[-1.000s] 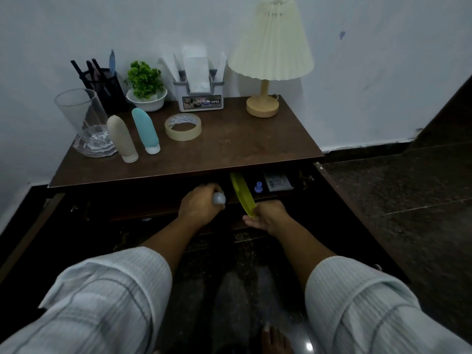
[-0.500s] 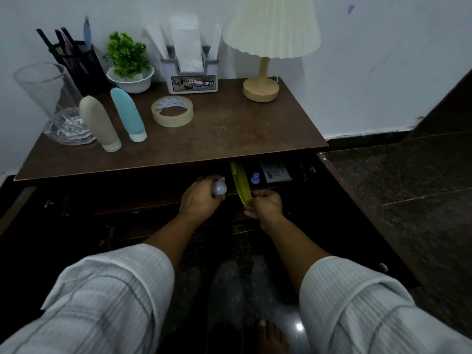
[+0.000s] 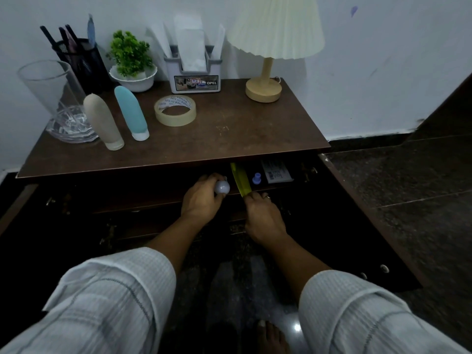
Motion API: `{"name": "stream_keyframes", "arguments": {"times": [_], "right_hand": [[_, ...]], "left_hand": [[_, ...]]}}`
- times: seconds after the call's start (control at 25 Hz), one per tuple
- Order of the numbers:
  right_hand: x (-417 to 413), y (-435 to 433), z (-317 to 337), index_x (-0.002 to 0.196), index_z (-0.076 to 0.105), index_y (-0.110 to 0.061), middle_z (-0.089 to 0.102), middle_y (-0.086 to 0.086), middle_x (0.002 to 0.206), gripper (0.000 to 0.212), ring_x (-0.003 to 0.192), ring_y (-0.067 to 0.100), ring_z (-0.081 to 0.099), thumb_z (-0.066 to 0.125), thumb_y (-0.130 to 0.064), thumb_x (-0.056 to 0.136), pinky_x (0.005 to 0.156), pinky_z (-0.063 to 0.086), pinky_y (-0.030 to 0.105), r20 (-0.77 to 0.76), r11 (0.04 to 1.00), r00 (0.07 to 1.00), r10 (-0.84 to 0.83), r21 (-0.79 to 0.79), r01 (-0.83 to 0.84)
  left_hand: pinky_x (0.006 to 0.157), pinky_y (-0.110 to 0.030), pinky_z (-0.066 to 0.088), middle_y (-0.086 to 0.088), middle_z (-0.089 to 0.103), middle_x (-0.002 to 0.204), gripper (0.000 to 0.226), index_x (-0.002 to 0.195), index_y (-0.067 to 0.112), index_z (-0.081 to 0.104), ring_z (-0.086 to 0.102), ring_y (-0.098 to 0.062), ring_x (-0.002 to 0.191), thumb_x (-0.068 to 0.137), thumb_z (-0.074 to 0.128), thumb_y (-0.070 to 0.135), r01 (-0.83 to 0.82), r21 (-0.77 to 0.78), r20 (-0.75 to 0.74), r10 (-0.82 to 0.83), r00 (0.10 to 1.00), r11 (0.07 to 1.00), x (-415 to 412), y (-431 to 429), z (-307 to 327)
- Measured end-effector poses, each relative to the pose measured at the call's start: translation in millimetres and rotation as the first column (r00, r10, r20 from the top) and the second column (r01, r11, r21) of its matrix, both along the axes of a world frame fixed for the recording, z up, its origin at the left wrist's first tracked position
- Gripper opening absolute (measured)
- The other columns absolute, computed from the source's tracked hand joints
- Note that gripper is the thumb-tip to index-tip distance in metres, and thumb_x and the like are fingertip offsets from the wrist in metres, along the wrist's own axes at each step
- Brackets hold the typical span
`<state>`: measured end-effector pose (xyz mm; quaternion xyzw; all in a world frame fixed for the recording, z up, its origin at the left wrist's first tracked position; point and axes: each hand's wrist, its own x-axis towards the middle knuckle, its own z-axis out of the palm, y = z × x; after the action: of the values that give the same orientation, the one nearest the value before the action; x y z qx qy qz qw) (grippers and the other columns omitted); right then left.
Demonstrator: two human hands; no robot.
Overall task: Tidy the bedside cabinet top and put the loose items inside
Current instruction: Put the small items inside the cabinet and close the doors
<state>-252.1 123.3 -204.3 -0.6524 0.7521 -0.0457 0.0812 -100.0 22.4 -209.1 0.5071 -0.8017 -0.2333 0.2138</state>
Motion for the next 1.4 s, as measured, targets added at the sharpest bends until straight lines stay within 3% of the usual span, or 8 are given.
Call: {"name": "stream_keyframes", "arguments": {"times": [0.16,0.32,0.44,0.68,0.92,1.08,1.4], "right_hand": [[-2.6,-3.5,0.3,0.138,0.047,-0.01,0.046,0.009,0.142,0.06,0.12,0.038,0.049,0.065,-0.005,0.081,0.095,0.05,0.047,0.037,0.999,0.999,-0.001,0.038,-0.001],[-2.9,-11.0,-0.2,0.136,0.049,-0.009,0.043,0.01,0.141,0.052,0.117,0.037,0.053,0.056,0.002,0.086,0.091,0.053,0.046,0.094,0.999,0.995,-0.026,0.033,0.023],[-4.8,-18.9,-0.1,0.138,0.046,-0.008,0.039,0.01,0.144,0.053,0.115,0.038,0.055,0.06,-0.004,0.087,0.087,0.054,0.046,0.104,0.997,0.994,-0.032,0.068,0.025],[-0.7,-24.1,-0.7,0.149,0.03,-0.007,0.022,0.009,0.159,0.076,0.115,0.041,0.058,0.069,-0.017,0.084,0.08,0.053,0.044,0.156,0.987,0.985,-0.078,0.152,0.054],[-1.1,-9.7,3.9,0.131,0.048,-0.009,0.037,0.008,0.143,0.052,0.106,0.037,0.06,0.066,-0.01,0.082,0.071,0.05,0.038,0.104,0.999,0.993,-0.046,0.029,0.043],[-0.9,-5.5,-2.0,0.142,0.042,-0.01,0.024,0.007,0.159,0.067,0.115,0.037,0.059,0.071,-0.012,0.082,0.084,0.057,0.045,0.054,0.997,0.999,-0.006,0.082,0.001],[2.0,-20.9,-8.7,0.157,0.015,-0.01,0.008,0.008,0.166,0.094,0.124,0.04,0.053,0.071,-0.021,0.083,0.083,0.054,0.044,0.113,0.988,0.992,-0.06,0.151,0.043]], "left_hand": [[0.08,-0.036,0.052,-0.004,0.063,0.123,0.037,0.125,0.027,0.062,0.063,-0.027,0.106,0.088,0.069,0.028,0.001,0.005,-0.039,-0.001,0.999,1.0,-6.0,-1.2,-2.4],[0.08,-0.035,0.052,-0.005,0.064,0.123,0.037,0.124,0.026,0.063,0.063,-0.027,0.105,0.087,0.07,0.024,0.002,0.0,-0.046,-0.002,0.999,1.0,-9.6,-2.6,-3.9],[0.08,-0.034,0.051,-0.005,0.064,0.125,0.039,0.125,0.026,0.063,0.063,-0.026,0.107,0.087,0.07,0.024,-0.009,0.003,-0.035,0.009,0.999,1.0,-11.5,-4.2,-4.0],[0.081,-0.034,0.052,-0.004,0.062,0.128,0.041,0.129,0.029,0.061,0.062,-0.026,0.11,0.089,0.069,0.027,-0.031,0.007,-0.014,0.031,0.999,0.999,-18.4,-5.3,-3.7],[0.086,-0.037,0.053,-0.005,0.062,0.131,0.047,0.134,0.023,0.058,0.062,-0.025,0.114,0.089,0.071,0.027,-0.056,0.016,-0.067,0.056,0.996,0.998,-16.8,1.2,0.0],[0.082,-0.038,0.054,-0.005,0.064,0.126,0.04,0.128,0.024,0.06,0.063,-0.026,0.109,0.089,0.07,0.027,-0.072,0.018,-0.04,0.073,0.997,0.997,-15.1,0.6,-1.9],[0.082,-0.039,0.055,-0.003,0.067,0.124,0.038,0.126,0.027,0.062,0.064,-0.027,0.108,0.089,0.069,0.033,-0.116,0.029,-0.06,0.117,0.991,0.993,-25.7,-8.7,-8.1]]}}
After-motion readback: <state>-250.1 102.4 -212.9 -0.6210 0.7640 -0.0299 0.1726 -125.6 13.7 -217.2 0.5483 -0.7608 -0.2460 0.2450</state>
